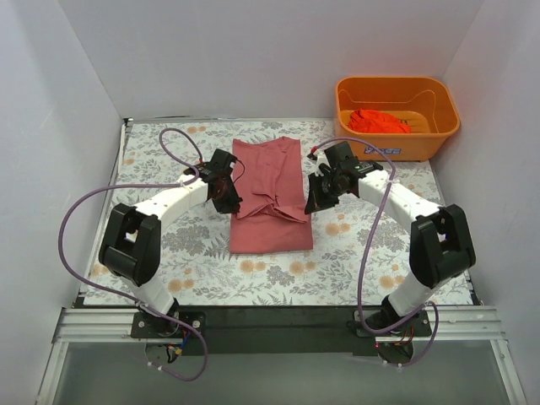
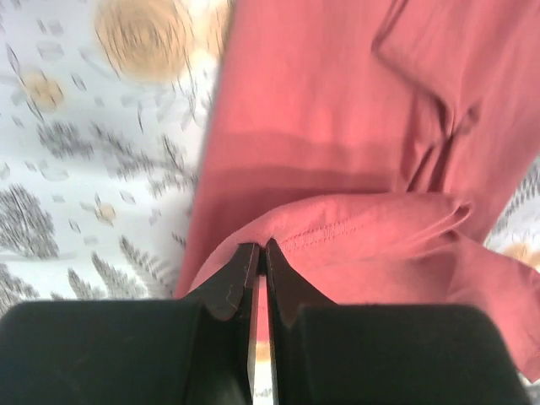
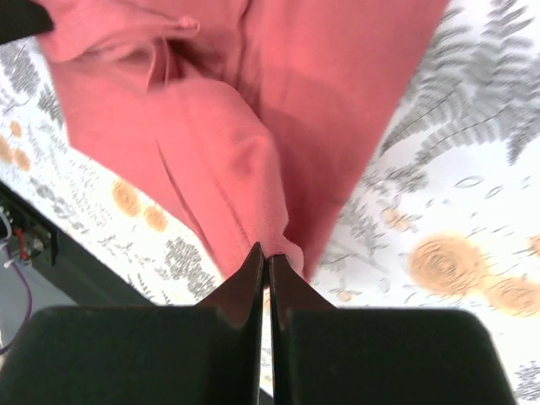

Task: Fold and stack the t-shirts
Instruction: Fold the tshirt

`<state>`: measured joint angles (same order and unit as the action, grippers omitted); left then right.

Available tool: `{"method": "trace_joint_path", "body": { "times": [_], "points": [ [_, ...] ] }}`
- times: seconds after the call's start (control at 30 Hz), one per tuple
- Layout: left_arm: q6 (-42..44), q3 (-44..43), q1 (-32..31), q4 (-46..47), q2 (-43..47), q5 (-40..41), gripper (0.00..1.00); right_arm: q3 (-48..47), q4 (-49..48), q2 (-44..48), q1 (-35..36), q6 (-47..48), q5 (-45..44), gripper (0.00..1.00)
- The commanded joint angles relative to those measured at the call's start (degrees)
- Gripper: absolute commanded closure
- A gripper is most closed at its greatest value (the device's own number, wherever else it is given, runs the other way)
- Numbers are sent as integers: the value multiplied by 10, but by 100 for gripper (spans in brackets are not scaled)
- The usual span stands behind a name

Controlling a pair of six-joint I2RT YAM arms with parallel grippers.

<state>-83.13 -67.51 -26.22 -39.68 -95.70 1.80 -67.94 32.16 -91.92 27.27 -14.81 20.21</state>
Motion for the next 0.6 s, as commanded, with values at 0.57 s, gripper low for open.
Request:
{"method": "trace_joint_path", "body": {
  "times": [0.57],
  "points": [
    [63, -72, 50, 103, -99, 32, 100, -81, -77, -135, -59, 45, 19, 99]
  ]
}}
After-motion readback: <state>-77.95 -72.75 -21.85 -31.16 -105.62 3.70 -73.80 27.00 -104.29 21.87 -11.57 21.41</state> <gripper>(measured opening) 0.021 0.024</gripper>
